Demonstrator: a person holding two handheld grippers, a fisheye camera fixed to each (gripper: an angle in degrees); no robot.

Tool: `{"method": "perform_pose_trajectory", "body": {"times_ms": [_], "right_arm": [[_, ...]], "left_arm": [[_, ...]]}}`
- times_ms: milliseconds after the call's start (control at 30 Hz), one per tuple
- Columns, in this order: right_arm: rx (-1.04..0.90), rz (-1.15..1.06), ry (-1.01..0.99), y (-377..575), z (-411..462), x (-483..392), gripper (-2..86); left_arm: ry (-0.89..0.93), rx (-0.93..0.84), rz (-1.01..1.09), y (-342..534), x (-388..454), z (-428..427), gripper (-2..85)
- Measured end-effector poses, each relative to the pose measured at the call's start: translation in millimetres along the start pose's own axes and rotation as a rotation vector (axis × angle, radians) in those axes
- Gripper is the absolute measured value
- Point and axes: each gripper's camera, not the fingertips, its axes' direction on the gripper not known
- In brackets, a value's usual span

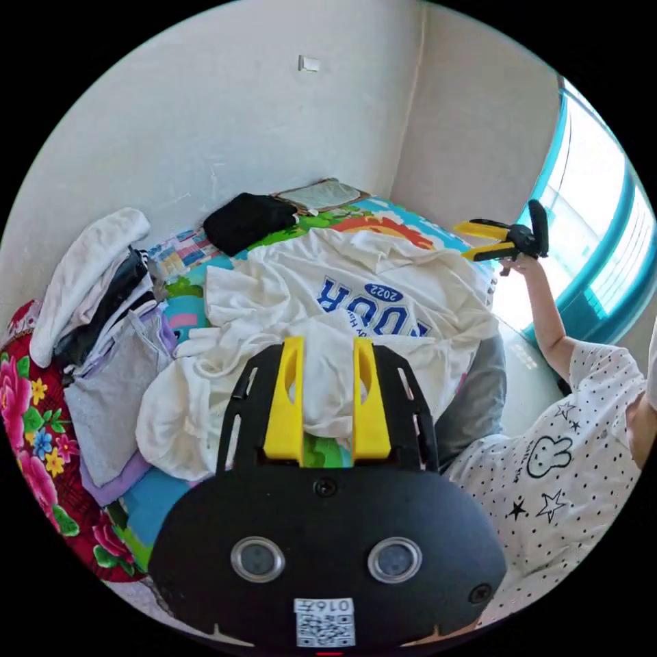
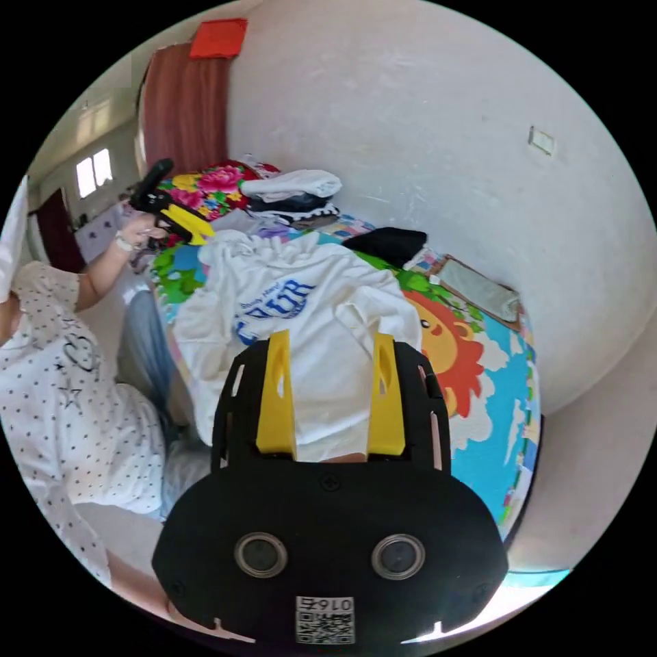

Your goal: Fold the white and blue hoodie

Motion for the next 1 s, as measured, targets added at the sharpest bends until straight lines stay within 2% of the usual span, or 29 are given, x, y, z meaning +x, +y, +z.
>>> {"method": "perform_pose_trajectory", "body": {"times_ms": [67, 100, 233, 333, 367, 400, 467, 600, 667, 733, 867, 1000], "right_arm": [[-0.068, -0.016, 0.165, -19.1, 35.2, 3.3, 18.9], [-0.076, -0.023, 0.171, -25.1, 44.4, 4.3, 19.4], [-0.114, -0.039, -0.011, -74.2, 115.5, 8.7, 20.2], [-0.133, -0.025, -0.161, -103.7, 166.6, 7.5, 19.3], [-0.154, -0.008, -0.155, -112.8, 185.5, 9.2, 17.7], [-0.171, -0.008, -0.128, -116.8, 194.4, 9.7, 17.0], [-0.304, -0.071, 0.123, -130.4, 224.8, 12.7, 6.3], [-0.365, -0.138, 0.374, -156.7, 222.8, 48.5, 2.1], [-0.394, -0.054, 0.533, -186.8, 214.1, 104.0, 1.5], [-0.425, 0.055, 0.609, -206.0, 213.0, 150.2, 1.4], [-0.332, 0.366, 0.598, -222.8, 204.2, 226.6, 1.7], [-0.366, 0.513, 0.66, -213.5, 216.1, 263.8, 3.3]], "left_arm": [[0.048, -0.013, -0.013, 4.5, 7.5, 20.4, 12.3], [0.071, -0.029, -0.017, 7.9, 16.1, 36.5, 12.9], [-0.024, -0.01, -0.006, 22.5, 53.1, 72.9, 13.6], [-0.187, 0.039, 0.04, 35.1, 88.0, 82.9, 13.4], [-0.24, 0.055, 0.067, 41.0, 100.5, 83.4, 13.2], [-0.273, 0.075, 0.08, 47.9, 110.5, 80.0, 12.6], [-0.286, 0.122, 0.037, 60.9, 118.6, 63.8, 11.0], [-0.214, 0.399, 0.023, 101.4, 133.7, -4.3, 5.9], [-0.214, 0.453, 0.018, 109.9, 137.0, -17.7, 5.4], [-0.2, 0.445, 0.005, 110.2, 138.6, -22.0, 5.5], [-0.166, 0.439, -0.032, 110.3, 141.5, -19.3, 5.9], [-0.169, 0.365, -0.073, 106.8, 138.3, -2.3, 6.5]]}}
